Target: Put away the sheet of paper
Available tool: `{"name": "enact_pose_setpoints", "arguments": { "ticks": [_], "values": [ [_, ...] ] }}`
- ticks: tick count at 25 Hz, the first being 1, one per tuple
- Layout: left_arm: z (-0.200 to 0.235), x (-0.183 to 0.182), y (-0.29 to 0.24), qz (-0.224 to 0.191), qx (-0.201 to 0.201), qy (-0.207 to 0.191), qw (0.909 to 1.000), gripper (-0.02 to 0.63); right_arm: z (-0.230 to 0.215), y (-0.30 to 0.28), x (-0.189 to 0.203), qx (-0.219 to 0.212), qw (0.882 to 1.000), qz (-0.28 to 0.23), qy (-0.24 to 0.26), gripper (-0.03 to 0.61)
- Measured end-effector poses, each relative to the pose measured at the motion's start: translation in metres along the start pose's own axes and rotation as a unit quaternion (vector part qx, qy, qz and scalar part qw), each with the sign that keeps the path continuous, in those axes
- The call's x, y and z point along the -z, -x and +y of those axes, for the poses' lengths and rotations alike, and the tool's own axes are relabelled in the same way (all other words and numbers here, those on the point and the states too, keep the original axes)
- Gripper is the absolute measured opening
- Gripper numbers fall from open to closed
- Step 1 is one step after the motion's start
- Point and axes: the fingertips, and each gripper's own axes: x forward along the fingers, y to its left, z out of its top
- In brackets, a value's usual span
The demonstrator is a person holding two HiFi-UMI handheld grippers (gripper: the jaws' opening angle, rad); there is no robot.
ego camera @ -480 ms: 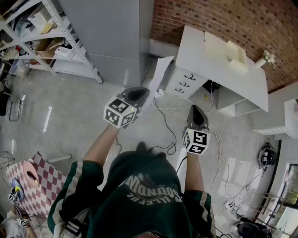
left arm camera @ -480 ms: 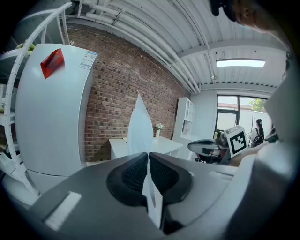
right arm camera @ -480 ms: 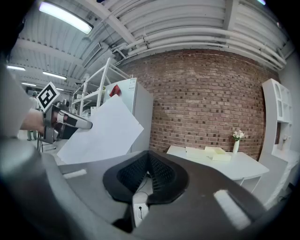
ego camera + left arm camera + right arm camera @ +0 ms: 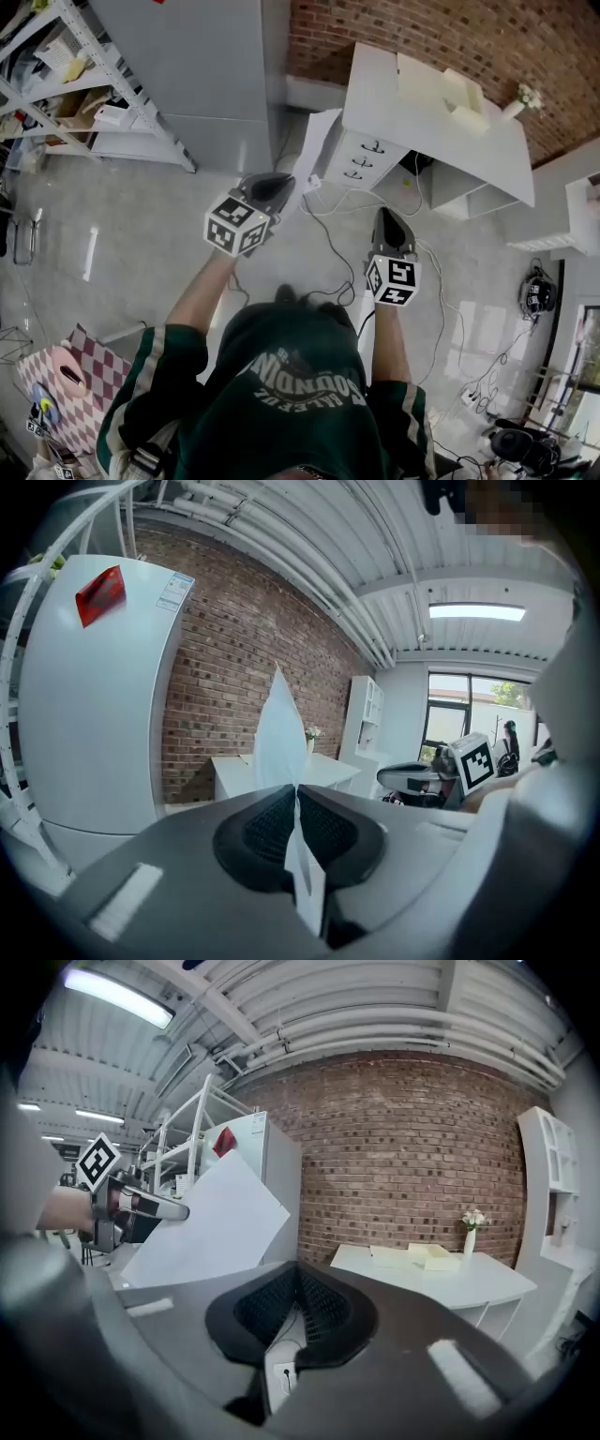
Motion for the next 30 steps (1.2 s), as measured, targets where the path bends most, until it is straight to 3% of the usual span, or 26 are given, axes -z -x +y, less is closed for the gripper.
{"name": "enact_pose_setpoints", "arguments": {
  "ticks": [15,22,30],
  "values": [
    [-0.015,0.0,-0.058,0.021,0.049,-0.007,0.9985,0.011,-0.044,0.007,0.018,0.046,0.998,0.013,-0.034,0.0],
    [-0.012,-0.009,-0.116,0.029,0.047,-0.012,0.9984,0.011,-0.086,-0.034,0.019,0.03,0.998,0.013,-0.051,0.0],
    [-0.001,-0.038,-0.204,0.035,0.031,-0.015,0.9988,0.011,-0.164,-0.096,-0.002,0.006,0.999,0.008,-0.05,0.0]
  ]
}}
